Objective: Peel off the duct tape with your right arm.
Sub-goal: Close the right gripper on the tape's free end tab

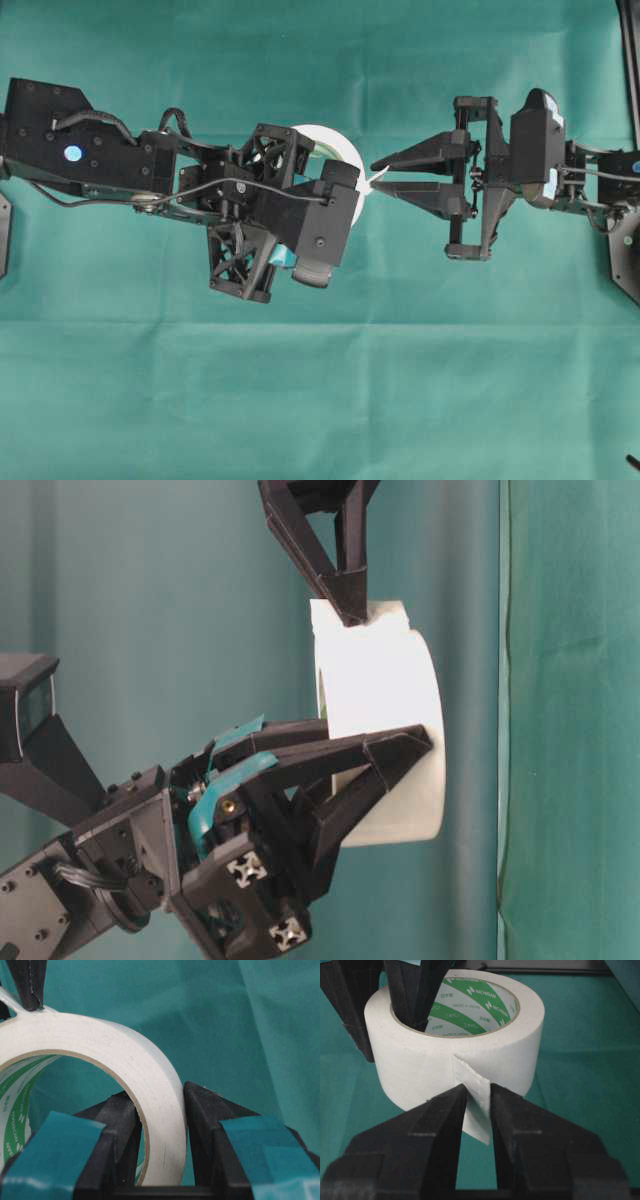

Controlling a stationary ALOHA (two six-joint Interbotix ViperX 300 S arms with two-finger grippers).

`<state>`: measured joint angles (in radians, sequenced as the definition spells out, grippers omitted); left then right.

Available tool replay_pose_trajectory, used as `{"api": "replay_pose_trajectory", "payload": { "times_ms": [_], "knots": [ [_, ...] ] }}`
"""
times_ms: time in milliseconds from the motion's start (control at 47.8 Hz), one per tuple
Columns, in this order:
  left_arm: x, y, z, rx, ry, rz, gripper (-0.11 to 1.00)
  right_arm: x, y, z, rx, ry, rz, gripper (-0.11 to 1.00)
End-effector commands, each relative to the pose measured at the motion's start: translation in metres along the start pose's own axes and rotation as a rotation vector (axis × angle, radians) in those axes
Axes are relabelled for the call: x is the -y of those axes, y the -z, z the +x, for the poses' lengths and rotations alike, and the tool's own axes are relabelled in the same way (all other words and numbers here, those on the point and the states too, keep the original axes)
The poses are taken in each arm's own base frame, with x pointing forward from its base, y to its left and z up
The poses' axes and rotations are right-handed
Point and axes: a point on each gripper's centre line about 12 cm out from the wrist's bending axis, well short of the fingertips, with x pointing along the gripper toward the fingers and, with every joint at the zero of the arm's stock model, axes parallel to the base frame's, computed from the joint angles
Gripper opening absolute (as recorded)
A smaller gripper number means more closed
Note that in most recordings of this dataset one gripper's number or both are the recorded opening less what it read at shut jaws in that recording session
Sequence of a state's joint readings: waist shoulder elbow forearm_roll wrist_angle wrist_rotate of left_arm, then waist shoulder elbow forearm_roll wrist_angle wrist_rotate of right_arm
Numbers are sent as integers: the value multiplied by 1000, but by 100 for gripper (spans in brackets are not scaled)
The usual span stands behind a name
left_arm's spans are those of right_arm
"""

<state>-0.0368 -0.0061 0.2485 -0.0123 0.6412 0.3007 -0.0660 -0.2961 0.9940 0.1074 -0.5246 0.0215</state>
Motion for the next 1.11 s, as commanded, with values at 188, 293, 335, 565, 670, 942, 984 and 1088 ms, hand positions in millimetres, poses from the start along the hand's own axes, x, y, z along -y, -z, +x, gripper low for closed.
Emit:
{"api": "replay_pose_trajectory", "payload": {
  "times_ms": [188,293,335,565,670,942,984,1088],
  "knots": [
    [0,-16,-17,65,-12,9,23,-14,-8,1,38,-53,-32,-5],
    [0,-15,-16,62,-11,9,23,-16,-8,0,48,-62,-38,-5],
    [0,-15,-15,60,-12,10,23,-16,-7,0,48,-63,-35,-5],
    [0,-16,-14,59,-12,10,23,-24,-3,2,34,-89,-48,-5],
    [0,-15,-14,58,-10,9,23,-29,1,1,25,-108,-58,-5],
    [0,-15,-14,58,-10,9,23,-36,2,0,22,-132,-69,-8],
    [0,-15,-14,56,-11,10,23,-36,2,0,22,-133,-70,-8],
    [1,-15,-14,57,-9,10,23,-36,2,0,24,-133,-71,-8]
  ]
}}
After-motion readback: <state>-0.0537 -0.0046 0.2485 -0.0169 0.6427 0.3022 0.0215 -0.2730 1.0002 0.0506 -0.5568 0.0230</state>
